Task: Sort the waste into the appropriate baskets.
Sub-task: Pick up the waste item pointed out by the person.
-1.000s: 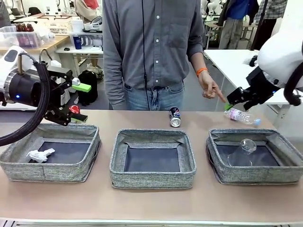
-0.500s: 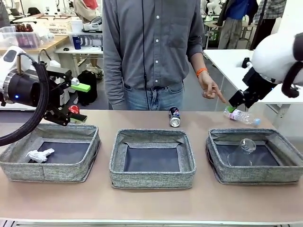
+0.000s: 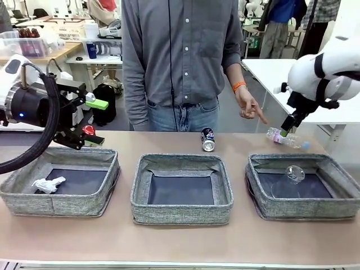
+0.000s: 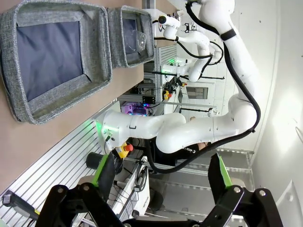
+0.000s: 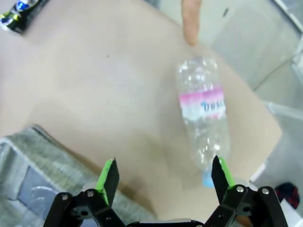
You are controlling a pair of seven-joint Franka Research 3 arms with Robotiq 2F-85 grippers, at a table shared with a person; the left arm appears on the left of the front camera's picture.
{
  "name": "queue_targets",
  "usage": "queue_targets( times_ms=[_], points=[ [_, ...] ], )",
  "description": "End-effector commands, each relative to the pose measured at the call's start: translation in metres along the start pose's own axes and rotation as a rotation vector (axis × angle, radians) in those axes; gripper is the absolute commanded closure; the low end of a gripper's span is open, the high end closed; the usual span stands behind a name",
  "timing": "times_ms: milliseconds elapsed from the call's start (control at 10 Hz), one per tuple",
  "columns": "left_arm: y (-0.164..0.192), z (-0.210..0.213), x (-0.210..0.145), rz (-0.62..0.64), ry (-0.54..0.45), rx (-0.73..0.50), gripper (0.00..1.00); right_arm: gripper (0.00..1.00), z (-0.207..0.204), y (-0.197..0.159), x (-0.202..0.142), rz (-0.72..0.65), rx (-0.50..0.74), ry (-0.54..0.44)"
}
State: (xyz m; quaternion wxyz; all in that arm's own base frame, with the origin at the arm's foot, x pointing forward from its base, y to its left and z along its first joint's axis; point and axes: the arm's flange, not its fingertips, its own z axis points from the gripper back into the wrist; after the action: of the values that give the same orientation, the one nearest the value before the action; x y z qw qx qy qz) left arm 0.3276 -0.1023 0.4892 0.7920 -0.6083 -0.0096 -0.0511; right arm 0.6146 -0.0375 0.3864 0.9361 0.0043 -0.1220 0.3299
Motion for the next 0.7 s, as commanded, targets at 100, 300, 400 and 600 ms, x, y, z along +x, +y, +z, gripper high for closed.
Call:
queue_targets(
  times_ms=[100,300,400,600],
  points=[
    [-0.004,0.0,0.0,0.004,-0.003,-0.004,0.0,0.0,-0.033,-0.019,0.004,0.12,0.049,-0.099],
    [-0.004,0.0,0.0,0.004,-0.003,-0.004,0.0,0.0,-0.054,-0.029,0.004,0.115,0.031,-0.14],
    [-0.004,0.0,0.0,0.004,-0.003,-0.004,0.0,0.0,-0.058,-0.032,0.004,0.102,0.008,-0.171],
    [-0.004,0.0,0.0,0.004,-0.003,-0.004,0.0,0.0,-0.06,-0.033,0.004,0.098,-0.005,-0.172]
  ],
)
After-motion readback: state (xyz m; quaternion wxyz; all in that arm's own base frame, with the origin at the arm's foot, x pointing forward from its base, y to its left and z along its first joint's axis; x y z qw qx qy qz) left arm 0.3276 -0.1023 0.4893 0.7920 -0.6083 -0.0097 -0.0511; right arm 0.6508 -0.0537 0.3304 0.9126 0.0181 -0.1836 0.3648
